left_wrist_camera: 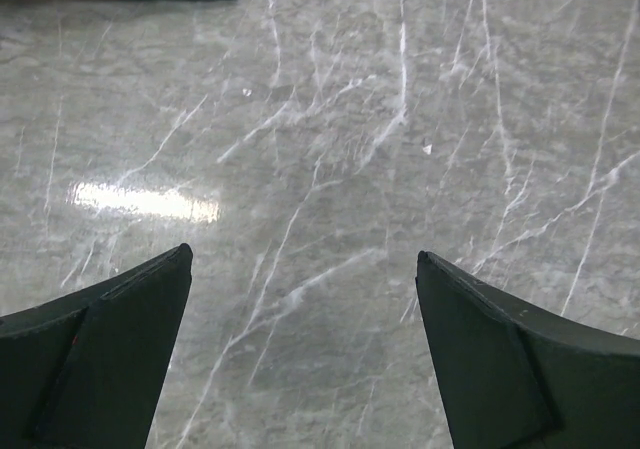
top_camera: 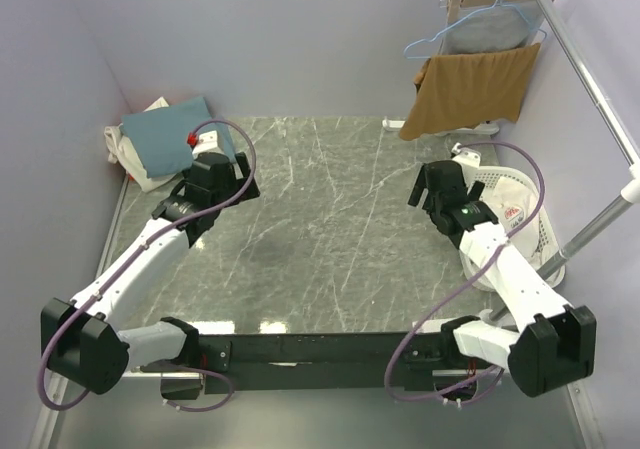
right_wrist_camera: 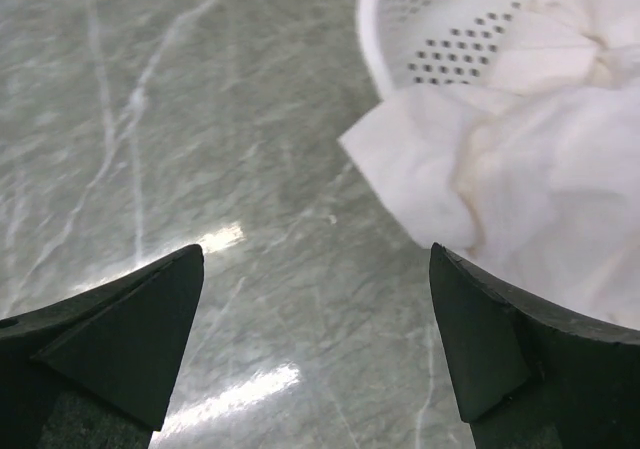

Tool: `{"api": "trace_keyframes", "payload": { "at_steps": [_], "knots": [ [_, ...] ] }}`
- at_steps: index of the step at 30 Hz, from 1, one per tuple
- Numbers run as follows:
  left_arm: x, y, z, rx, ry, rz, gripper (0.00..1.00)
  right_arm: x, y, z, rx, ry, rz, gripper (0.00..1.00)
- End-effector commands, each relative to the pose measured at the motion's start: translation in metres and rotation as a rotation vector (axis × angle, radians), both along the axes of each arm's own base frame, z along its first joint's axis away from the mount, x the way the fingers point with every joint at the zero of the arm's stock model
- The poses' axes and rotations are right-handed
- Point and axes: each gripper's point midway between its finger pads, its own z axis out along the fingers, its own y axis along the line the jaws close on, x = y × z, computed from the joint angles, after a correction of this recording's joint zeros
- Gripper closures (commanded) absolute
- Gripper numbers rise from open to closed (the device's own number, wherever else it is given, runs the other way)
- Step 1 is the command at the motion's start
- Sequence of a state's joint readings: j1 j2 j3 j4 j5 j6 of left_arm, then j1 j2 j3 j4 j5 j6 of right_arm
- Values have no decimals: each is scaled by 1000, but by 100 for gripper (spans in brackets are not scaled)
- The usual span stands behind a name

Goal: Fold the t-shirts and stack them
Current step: Grab crumpled tshirt from bin with the right arm

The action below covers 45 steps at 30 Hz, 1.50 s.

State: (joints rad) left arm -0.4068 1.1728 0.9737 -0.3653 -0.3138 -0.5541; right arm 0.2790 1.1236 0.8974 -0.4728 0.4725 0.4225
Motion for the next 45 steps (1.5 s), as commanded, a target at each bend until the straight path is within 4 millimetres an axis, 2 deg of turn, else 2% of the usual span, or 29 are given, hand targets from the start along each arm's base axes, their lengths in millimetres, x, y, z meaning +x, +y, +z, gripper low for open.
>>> {"api": "trace_keyframes", "payload": {
  "at_steps": [1,2,6,8,12,16,25,28,31,32,33,34,37,39,40,41,42,45],
  "knots": [
    [1,1,15,-3,3,27,1,2,-32,10,-99,2,-206,0],
    [0,1,17,-5,1,24,1,2,-39,2,-134,38,-238,0],
    [-6,-2,21,-23,-15,-2,1,3,-58,-3,-164,72,-337,0],
    [-9,-4,26,-36,-34,-23,1,4,-64,-3,-161,65,-369,0],
    [-14,-4,25,-39,-37,-37,1,7,-77,-11,-124,74,-405,0],
    [-13,-14,25,-62,-41,-86,1,5,-94,-27,-78,104,-438,0],
    [-9,-28,12,-81,-1,-143,1,2,-139,-47,-49,151,-549,12],
    [-9,-30,9,-83,10,-153,1,2,-145,-56,-18,169,-574,19],
    [-10,-34,6,-91,19,-172,1,3,-148,-65,2,187,-591,30],
    [-9,-35,6,-90,19,-174,0,5,-148,-71,11,199,-587,44],
    [-9,-36,6,-92,21,-178,1,6,-146,-75,26,208,-578,52],
    [-9,-36,4,-92,28,-180,1,7,-146,-81,33,223,-579,64],
    [-9,-38,1,-90,40,-186,1,8,-142,-94,51,252,-562,68],
    [-8,-38,-1,-87,48,-185,1,7,-141,-98,53,256,-560,79],
    [-8,-37,-1,-87,49,-184,0,7,-140,-98,58,249,-555,96],
    [-8,-37,-2,-84,51,-183,1,8,-141,-95,56,239,-551,100],
    [-8,-37,-2,-83,51,-181,0,8,-140,-94,55,234,-544,100],
    [-7,-38,-4,-84,54,-182,1,11,-136,-74,56,169,-506,100]
  ]
}}
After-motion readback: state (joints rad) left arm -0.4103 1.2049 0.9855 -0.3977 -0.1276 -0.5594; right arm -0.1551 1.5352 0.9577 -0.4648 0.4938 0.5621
